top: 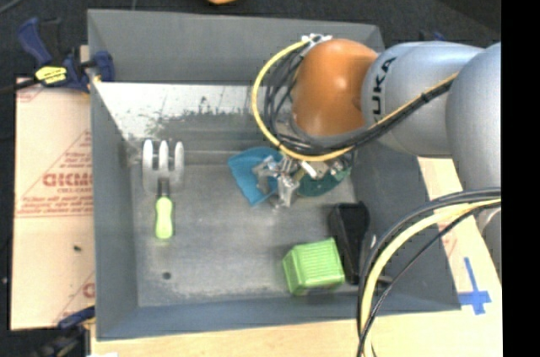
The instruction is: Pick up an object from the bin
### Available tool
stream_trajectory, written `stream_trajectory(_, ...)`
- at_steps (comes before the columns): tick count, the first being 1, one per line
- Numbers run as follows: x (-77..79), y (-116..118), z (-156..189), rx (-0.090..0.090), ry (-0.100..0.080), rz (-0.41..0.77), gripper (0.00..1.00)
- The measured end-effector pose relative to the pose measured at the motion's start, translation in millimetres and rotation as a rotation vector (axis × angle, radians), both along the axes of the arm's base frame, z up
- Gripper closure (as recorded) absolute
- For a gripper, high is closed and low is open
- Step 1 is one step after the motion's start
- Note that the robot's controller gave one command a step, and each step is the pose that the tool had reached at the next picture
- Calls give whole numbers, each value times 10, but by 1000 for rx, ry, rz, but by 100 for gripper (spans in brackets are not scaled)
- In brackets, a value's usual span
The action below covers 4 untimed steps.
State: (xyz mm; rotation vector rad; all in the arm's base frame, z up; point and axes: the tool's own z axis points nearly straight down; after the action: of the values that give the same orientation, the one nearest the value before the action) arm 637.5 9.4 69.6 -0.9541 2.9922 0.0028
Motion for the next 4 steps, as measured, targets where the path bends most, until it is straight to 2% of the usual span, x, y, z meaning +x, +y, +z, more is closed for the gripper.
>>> stream_trajectory(1,2,83,1226,0,-10,14,100)
stream_trajectory(2,-102,-592,1194,-1,-9,-70,100)
stream_trajectory(3,-118,-786,286,5,-16,-122,100)
stream_trajectory(4,-492,-748,1117,5,-24,-151,100)
